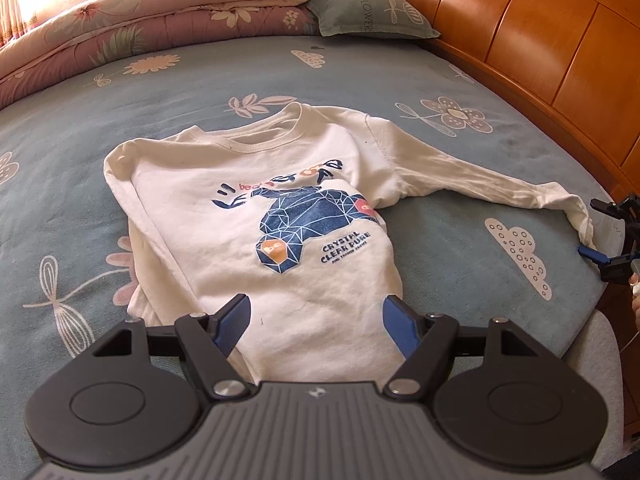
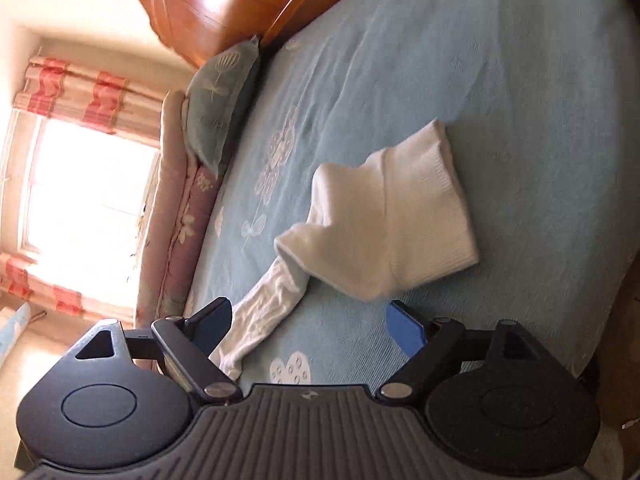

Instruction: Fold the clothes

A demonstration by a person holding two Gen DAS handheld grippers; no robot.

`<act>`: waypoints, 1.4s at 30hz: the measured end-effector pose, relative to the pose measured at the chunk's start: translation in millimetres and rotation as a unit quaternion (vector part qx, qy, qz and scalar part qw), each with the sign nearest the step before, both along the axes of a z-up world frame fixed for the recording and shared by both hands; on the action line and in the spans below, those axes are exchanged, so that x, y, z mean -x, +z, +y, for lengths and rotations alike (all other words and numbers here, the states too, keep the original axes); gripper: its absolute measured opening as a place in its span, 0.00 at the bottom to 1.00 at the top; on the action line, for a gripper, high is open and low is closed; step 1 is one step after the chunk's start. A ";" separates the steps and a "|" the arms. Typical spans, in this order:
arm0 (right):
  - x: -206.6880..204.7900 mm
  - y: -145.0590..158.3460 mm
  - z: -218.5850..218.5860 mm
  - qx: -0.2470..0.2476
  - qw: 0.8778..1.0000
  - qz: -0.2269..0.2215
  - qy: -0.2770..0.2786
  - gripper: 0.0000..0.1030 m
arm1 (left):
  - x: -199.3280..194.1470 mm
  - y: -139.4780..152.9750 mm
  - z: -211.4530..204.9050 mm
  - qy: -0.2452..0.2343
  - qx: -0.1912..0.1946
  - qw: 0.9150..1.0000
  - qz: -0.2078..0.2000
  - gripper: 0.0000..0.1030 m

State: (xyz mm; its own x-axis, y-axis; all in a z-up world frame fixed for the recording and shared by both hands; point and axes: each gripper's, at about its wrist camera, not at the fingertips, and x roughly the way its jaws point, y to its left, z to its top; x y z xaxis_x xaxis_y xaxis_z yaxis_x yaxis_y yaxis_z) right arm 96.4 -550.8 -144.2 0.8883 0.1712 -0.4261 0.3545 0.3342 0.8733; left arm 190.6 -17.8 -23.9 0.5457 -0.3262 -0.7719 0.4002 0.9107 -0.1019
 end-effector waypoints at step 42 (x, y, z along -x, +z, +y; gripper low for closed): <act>-21.1 -10.9 -44.6 0.056 0.994 -0.032 -0.087 0.85 | -1.6 -16.6 -0.2 0.002 -0.001 1.000 0.015 0.72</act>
